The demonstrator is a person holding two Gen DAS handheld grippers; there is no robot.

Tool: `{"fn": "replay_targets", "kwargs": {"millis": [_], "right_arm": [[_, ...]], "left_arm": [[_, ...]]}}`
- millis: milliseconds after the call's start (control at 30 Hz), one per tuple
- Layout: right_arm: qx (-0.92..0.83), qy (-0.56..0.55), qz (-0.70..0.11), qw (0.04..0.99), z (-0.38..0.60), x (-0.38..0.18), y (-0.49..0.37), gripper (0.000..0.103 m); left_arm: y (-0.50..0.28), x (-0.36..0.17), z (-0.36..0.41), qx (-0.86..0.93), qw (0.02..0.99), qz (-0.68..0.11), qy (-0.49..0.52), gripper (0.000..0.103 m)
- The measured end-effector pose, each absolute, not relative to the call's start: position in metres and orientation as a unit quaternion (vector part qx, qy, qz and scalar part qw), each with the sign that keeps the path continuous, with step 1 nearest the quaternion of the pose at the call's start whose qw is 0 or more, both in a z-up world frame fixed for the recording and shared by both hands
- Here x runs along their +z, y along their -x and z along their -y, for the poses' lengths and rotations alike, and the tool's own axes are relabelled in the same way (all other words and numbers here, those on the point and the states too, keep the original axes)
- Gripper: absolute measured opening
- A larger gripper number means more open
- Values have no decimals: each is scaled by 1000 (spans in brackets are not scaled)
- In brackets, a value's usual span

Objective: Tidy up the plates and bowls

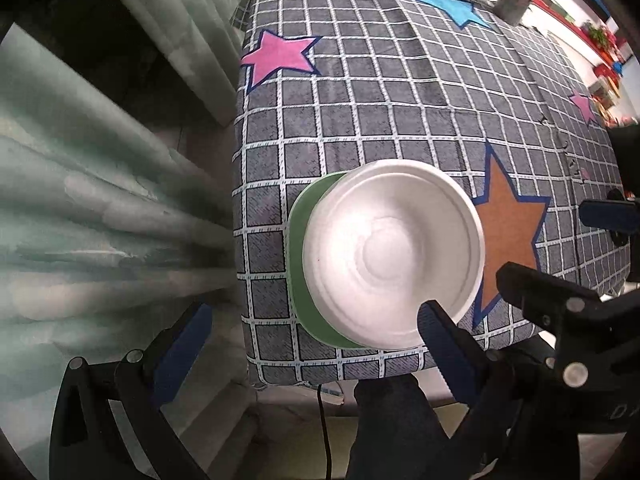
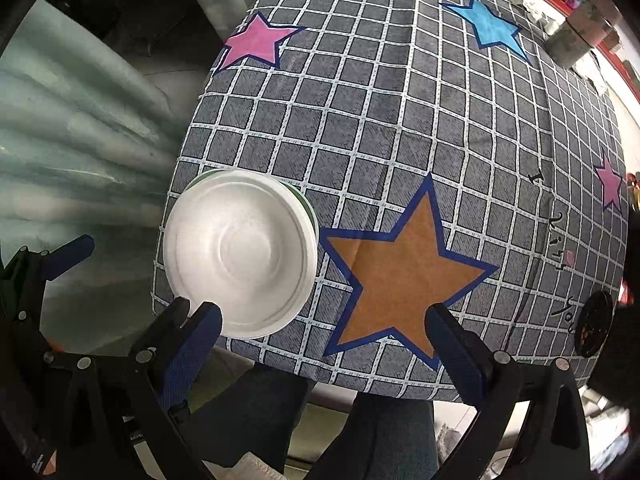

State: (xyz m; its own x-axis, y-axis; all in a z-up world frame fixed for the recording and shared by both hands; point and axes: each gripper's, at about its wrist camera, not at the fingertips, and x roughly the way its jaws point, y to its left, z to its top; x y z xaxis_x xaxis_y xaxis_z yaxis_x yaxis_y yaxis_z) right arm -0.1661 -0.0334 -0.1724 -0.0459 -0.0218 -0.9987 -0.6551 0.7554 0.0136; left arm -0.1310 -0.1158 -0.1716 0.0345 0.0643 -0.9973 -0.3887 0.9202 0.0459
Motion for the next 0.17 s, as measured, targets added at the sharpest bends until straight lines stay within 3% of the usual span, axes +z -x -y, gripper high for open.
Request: {"fn": "replay_targets", "kwargs": {"millis": [167], "right_arm": [[260,260,-685,628,33,-178,159,102]], "left_arm": [[130,-172,109,187,706,-666,151,103]]}}
